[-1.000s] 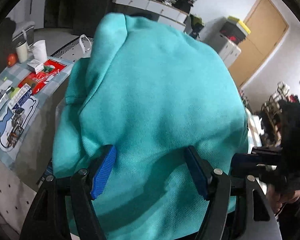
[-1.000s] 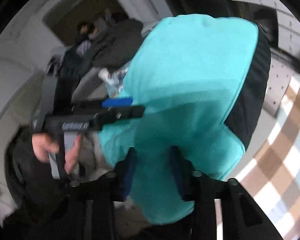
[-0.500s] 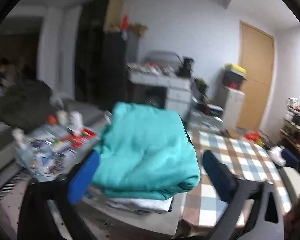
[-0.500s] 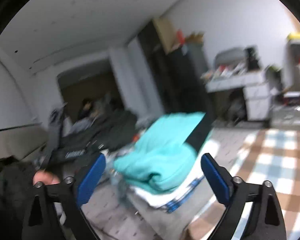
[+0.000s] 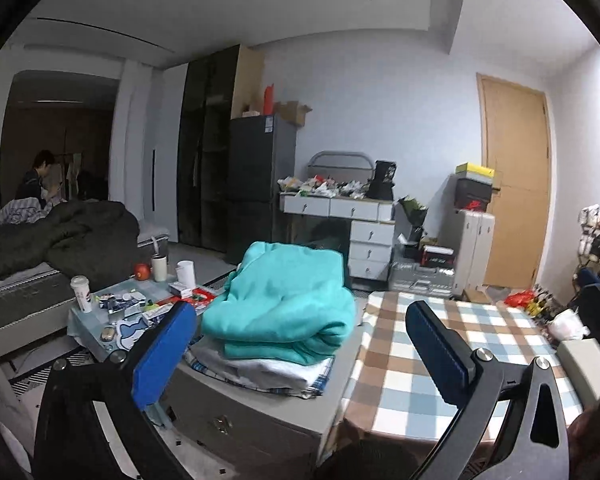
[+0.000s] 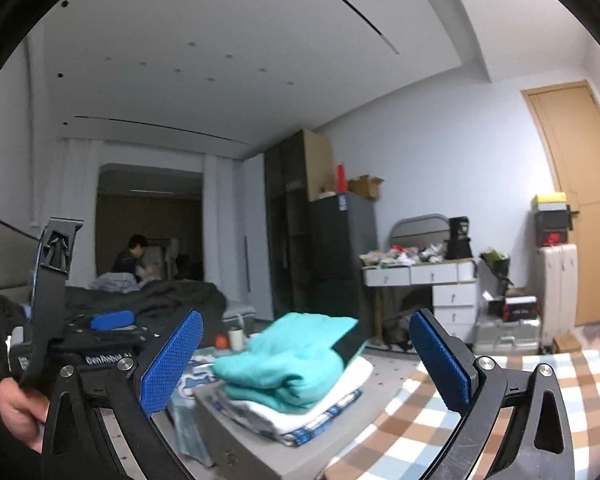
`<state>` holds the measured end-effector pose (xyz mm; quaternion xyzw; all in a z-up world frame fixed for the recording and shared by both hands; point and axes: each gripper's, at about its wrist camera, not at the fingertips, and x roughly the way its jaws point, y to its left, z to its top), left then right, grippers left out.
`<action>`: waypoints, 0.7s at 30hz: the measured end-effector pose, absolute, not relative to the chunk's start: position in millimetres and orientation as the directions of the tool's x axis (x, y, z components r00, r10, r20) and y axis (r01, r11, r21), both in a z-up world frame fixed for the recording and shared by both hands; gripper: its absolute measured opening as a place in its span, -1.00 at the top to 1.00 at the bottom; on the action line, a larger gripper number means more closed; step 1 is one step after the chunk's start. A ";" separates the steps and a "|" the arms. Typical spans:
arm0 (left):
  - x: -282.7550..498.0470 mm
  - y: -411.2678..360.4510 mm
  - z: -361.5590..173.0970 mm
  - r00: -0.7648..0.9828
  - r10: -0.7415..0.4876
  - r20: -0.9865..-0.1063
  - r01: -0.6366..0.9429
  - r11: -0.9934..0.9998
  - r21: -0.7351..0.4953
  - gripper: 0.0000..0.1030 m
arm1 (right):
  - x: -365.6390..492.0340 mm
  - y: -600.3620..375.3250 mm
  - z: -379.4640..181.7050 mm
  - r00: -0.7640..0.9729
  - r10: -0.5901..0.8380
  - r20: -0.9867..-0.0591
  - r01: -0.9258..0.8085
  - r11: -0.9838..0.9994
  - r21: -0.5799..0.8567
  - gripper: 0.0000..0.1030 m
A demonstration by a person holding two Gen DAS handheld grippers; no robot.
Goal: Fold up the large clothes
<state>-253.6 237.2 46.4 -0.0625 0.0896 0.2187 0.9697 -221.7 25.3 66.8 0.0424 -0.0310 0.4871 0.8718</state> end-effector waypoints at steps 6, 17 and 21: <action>-249.8 237.7 44.6 0.887 0.424 -0.183 -0.441 0.895 -0.062 -0.98 | -233.2 25.7 54.8 0.527 0.844 0.102 -0.850 0.523 0.062 -1.00; -245.0 236.7 26.3 0.883 0.422 -0.206 -0.442 0.895 -0.059 -0.98 | -238.7 31.4 34.9 0.572 0.814 0.098 -0.820 0.568 0.074 -1.00; -244.9 236.3 23.5 0.888 0.406 -0.218 -0.428 0.902 -0.063 -0.98 | -238.9 28.4 33.0 0.568 0.817 0.100 -0.823 0.560 0.096 -1.00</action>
